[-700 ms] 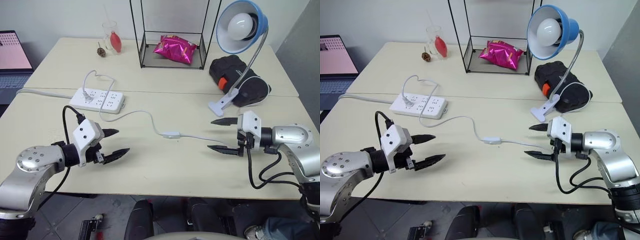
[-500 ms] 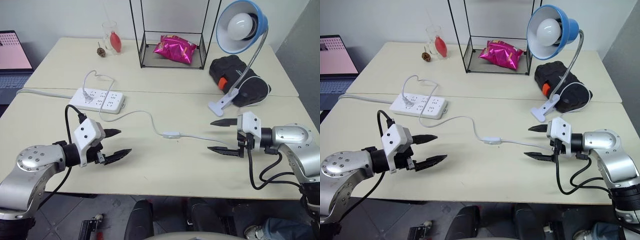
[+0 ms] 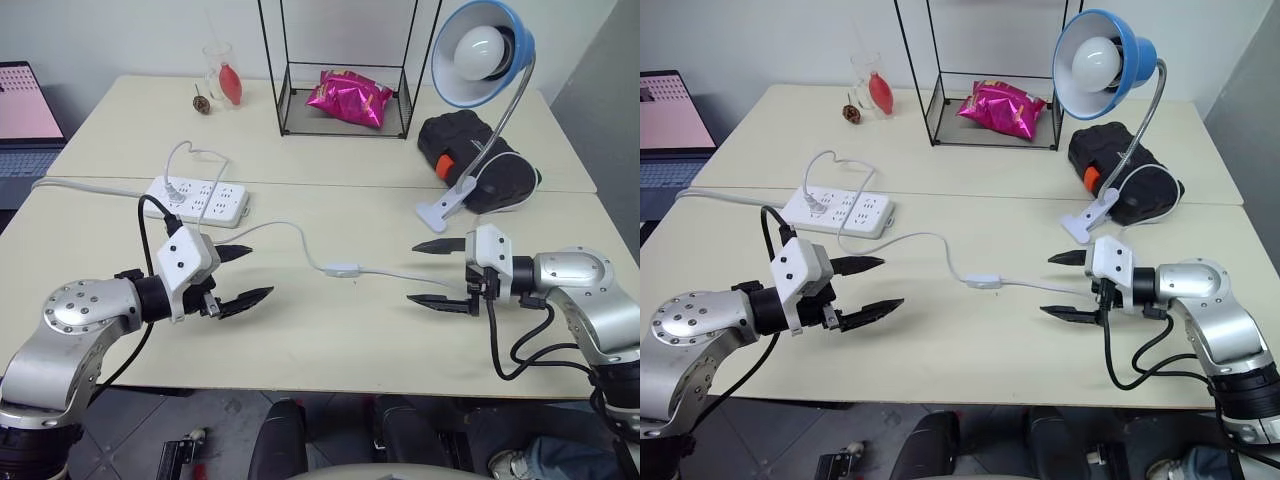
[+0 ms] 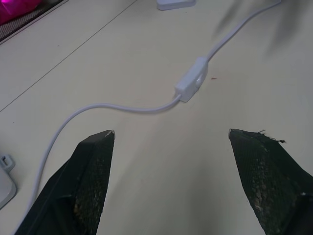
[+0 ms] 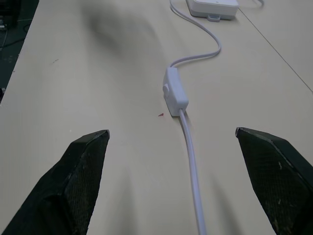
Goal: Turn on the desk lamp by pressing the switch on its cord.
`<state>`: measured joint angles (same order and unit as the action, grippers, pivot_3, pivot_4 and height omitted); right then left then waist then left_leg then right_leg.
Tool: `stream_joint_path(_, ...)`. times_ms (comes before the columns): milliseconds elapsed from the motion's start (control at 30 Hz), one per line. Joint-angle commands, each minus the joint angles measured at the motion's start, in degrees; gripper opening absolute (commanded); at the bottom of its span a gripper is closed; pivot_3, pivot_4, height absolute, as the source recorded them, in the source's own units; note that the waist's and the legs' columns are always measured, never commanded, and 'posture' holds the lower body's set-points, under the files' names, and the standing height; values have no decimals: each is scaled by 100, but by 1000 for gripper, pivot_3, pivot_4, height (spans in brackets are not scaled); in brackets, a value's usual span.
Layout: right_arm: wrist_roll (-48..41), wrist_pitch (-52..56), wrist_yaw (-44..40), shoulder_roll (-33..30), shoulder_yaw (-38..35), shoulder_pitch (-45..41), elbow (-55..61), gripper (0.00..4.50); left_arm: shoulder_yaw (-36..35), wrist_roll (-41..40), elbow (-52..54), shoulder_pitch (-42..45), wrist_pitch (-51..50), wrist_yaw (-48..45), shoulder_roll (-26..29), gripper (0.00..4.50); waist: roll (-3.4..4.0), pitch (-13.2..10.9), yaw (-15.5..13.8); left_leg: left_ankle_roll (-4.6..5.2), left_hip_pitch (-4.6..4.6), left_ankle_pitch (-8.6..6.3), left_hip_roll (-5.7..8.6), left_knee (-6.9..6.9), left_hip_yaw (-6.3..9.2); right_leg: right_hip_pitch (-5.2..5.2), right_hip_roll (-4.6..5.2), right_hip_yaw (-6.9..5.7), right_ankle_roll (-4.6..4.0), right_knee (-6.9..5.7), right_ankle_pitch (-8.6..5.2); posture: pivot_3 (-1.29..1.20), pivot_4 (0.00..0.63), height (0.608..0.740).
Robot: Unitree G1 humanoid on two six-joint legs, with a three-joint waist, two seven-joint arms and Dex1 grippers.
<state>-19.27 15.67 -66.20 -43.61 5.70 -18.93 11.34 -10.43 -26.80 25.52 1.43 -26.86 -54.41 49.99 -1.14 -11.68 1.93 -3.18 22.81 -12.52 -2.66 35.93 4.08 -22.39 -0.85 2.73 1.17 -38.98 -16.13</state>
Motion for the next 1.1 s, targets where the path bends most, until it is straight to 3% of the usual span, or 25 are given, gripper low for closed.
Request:
stream_joint_path(33, 2, 203, 79, 133, 160, -216, 216, 4347, 51, 9, 246, -187, 242, -380, 204, 3882, 0, 0, 0, 0, 1, 0, 0, 0, 1, 0, 0, -1, 0, 0, 0, 0, 150, 740)
stream_joint_path(300, 249, 407, 91, 519, 744, -739, -184, 4347, 214, -83, 217, -59, 233, -672, 268, 3882, 1, 0, -7, 0, 2, 0, 0, 1, 1, -2, 0, 0, -5, -1, -3, 0, 150, 740)
stream_joint_path(467, 473, 260, 50, 1057, 1102, -1205, -1089, 4347, 316, 0, 75, 92, 271, -724, 257, 3882, 2, -1, -6, 0, 2, 0, 0, 1, 1, -3, -2, -1, 2, -2, 1, 0, 150, 740)
stream_joint_path(800, 760, -224, -118, 1849, 1143, -2081, -3053, 4347, 344, 46, 7, 136, 332, -786, 307, 3882, 1, -1, -3, 0, 11, 0, -1, -3, 0, -19, -4, -2, -2, -6, 0, 0, 150, 740)
stream_joint_path(1100, 916, -526, -201, 2122, 1118, -2222, -3620, 4347, 294, 68, 25, 106, 349, -817, 361, 3882, 2, -1, -4, 0, 11, 0, -1, -3, 0, -18, -4, -1, -2, -7, 1, 0, 150, 740)
